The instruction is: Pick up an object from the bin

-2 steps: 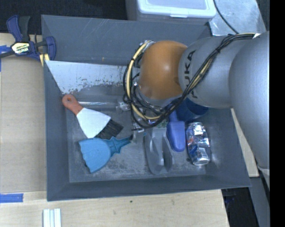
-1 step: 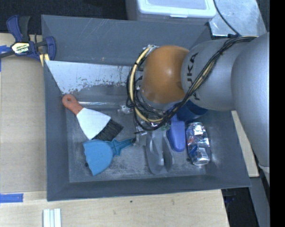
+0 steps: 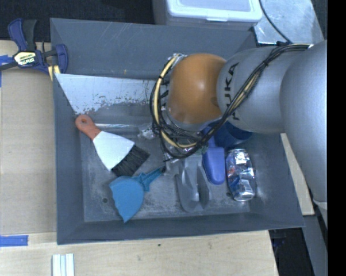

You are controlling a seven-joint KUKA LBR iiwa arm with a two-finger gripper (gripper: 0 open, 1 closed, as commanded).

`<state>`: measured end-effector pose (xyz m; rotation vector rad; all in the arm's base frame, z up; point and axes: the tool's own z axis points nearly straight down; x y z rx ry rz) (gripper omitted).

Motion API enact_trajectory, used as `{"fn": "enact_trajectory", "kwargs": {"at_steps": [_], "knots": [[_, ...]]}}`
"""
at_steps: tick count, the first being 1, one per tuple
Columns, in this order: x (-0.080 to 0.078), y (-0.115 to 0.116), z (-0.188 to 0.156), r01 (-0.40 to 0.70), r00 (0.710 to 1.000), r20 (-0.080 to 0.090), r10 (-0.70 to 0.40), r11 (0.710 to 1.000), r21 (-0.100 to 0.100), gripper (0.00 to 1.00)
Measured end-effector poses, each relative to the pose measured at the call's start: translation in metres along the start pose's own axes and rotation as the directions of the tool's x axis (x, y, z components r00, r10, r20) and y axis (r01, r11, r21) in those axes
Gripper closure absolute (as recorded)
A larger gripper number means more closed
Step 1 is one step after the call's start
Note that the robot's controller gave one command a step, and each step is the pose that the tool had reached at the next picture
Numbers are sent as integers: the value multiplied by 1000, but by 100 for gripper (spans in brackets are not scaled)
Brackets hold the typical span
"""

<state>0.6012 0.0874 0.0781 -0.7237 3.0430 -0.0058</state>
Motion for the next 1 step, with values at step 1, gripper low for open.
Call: {"fn": "enact_trajectory", "kwargs": {"at_steps": [1], "knots": [[26, 23, 5, 110, 994, 7, -110, 994, 1, 0]]}}
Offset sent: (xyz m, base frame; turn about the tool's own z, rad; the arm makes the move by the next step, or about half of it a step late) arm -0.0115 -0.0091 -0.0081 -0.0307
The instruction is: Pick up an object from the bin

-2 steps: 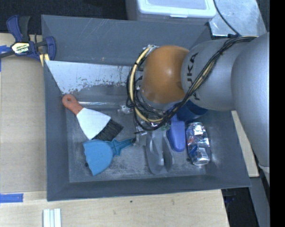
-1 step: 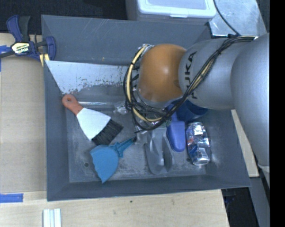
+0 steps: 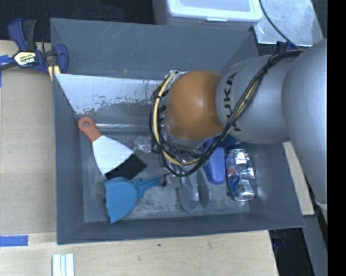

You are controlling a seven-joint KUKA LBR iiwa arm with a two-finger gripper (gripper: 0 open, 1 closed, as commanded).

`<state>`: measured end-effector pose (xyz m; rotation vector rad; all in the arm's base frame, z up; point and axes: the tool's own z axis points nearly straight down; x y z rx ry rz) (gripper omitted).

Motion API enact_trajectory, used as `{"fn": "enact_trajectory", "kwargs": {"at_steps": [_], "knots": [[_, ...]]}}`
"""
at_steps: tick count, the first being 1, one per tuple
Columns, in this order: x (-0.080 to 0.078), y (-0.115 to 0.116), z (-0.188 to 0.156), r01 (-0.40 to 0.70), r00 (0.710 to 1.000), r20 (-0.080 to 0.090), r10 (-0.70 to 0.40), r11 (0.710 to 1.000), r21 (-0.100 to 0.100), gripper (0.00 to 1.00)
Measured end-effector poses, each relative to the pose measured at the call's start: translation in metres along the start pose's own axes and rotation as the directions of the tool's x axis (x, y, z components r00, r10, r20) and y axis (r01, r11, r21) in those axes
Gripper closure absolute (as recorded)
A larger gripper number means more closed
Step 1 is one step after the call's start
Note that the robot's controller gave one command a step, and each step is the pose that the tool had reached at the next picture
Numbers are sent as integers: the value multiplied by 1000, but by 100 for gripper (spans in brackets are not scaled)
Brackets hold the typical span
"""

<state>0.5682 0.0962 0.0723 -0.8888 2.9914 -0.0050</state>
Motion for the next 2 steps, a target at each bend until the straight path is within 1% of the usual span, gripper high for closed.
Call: {"fn": "enact_trajectory", "kwargs": {"at_steps": [1, 2], "knots": [[-10, -28, 1, -82, 997, 5, 82, 997, 1, 0], [1, -15, 1, -45, 999, 1, 45, 999, -1, 100]]}}
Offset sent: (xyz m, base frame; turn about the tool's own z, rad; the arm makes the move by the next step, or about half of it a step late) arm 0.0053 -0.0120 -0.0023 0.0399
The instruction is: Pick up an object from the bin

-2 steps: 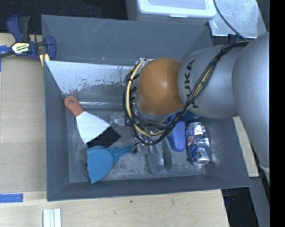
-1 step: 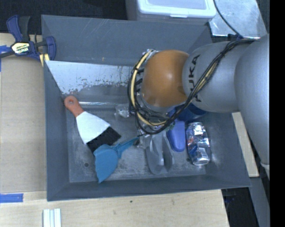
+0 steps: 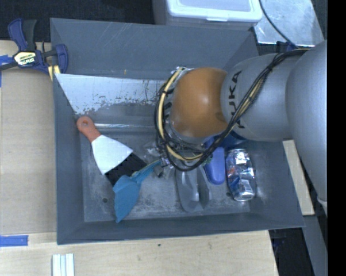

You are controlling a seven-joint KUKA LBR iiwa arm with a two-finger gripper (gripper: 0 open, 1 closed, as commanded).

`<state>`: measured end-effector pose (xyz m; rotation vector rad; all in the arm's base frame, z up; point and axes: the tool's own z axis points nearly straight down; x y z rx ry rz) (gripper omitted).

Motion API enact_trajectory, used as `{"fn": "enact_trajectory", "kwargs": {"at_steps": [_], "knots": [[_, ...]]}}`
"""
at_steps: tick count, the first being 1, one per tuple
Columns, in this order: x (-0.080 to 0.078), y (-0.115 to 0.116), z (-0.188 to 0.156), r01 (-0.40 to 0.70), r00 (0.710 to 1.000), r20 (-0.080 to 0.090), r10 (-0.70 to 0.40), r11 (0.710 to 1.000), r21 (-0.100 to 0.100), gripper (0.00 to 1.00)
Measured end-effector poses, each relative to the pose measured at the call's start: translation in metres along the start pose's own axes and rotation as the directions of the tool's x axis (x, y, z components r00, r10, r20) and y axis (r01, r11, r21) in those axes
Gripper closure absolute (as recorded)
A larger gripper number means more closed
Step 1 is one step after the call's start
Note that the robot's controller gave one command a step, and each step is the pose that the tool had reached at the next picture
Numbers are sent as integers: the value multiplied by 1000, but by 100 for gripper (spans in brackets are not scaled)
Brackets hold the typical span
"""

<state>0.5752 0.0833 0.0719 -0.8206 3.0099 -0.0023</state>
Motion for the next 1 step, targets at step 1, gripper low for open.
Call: {"fn": "enact_trajectory", "kwargs": {"at_steps": [1], "knots": [[0, 0, 0, -1, 1000, 0, 1, 1000, 0, 100]]}}
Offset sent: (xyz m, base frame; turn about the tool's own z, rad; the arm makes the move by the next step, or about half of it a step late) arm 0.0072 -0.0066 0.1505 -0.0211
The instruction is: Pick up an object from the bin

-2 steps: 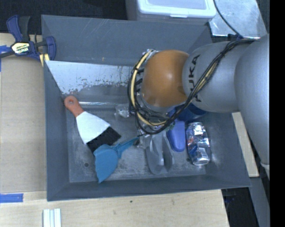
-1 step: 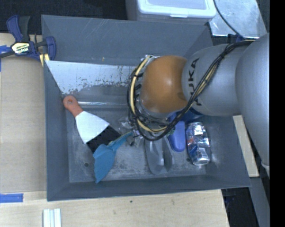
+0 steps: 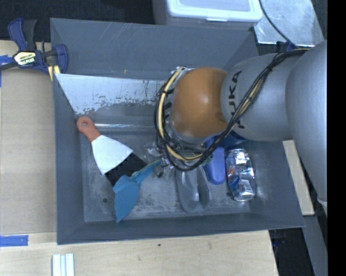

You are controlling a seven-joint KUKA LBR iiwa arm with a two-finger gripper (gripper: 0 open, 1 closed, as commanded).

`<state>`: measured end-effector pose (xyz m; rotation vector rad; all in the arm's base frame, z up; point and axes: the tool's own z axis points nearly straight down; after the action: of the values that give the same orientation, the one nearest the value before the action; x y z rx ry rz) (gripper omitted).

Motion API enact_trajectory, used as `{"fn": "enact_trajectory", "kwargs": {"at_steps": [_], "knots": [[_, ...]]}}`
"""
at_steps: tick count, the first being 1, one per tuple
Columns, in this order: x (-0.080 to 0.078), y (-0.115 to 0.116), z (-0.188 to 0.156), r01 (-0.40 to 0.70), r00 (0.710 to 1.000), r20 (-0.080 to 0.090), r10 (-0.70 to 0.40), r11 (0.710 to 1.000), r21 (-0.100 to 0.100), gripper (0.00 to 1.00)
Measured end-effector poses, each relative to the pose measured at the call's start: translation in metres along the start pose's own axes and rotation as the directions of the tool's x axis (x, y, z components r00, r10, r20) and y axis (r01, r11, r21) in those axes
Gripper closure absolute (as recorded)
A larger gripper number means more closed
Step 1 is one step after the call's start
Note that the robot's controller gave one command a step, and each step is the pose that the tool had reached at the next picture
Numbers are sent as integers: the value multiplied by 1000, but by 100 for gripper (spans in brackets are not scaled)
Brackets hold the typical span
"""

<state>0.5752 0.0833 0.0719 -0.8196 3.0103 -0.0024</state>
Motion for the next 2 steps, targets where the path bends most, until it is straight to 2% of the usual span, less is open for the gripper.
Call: {"fn": "enact_trajectory", "kwargs": {"at_steps": [1, 2], "knots": [[-3, -6, -96, 13, 1000, -1, -13, 1000, -1, 100], [7, 14, -166, 8, 1000, 4, -8, 1000, 1, 100]]}}
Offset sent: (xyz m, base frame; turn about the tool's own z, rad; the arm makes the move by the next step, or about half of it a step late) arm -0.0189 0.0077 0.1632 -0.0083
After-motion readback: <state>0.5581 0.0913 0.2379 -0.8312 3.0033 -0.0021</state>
